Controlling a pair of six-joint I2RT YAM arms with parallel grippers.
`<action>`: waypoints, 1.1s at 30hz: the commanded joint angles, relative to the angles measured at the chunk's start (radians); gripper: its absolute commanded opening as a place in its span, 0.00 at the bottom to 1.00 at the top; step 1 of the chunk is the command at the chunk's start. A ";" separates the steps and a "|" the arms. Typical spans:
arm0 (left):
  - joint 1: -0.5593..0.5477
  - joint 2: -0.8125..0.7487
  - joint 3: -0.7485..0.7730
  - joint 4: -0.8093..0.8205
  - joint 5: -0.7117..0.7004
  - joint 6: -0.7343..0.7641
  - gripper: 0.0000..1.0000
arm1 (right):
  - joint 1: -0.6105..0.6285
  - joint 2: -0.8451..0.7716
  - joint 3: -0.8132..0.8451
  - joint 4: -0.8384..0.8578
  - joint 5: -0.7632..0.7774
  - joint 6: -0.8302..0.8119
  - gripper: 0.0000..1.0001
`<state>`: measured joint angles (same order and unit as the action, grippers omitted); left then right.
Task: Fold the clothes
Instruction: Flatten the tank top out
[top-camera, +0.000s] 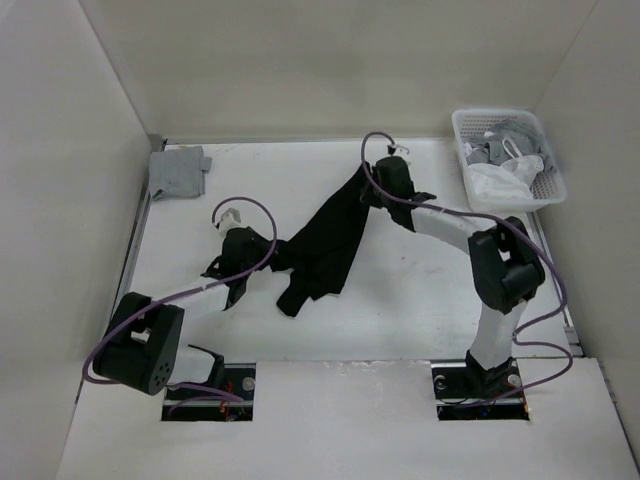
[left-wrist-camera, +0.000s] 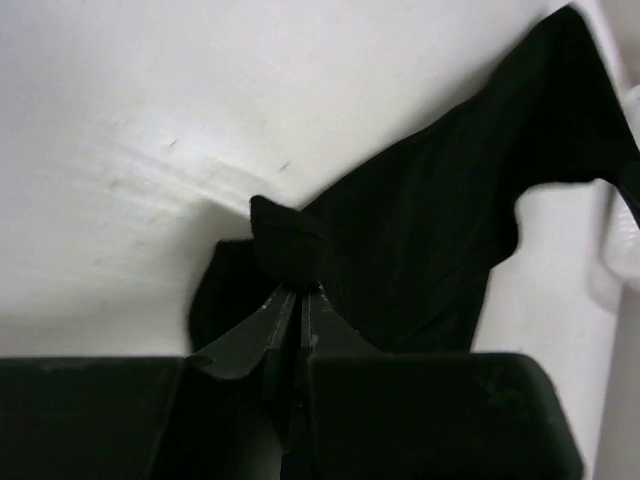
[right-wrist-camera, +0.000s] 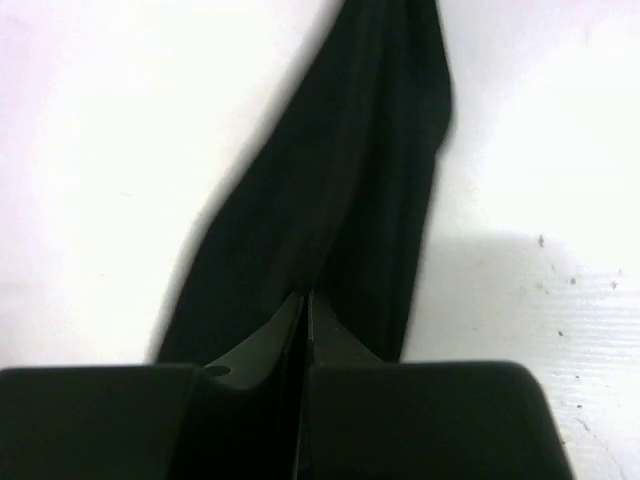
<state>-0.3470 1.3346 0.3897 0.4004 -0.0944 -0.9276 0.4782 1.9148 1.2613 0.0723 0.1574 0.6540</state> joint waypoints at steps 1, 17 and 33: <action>0.010 -0.060 0.157 0.068 -0.024 -0.023 0.00 | -0.023 -0.160 0.102 0.072 -0.005 -0.071 0.04; 0.150 -0.262 0.711 0.023 -0.091 0.053 0.03 | 0.006 -0.690 0.294 0.004 -0.119 -0.229 0.05; 0.216 -1.007 -0.143 -0.576 -0.131 0.022 0.34 | 0.334 -1.252 -0.999 -0.017 0.079 0.216 0.04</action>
<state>-0.1474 0.3202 0.2073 -0.0170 -0.2424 -0.9253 0.8009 0.7612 0.2295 0.0105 0.1635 0.7757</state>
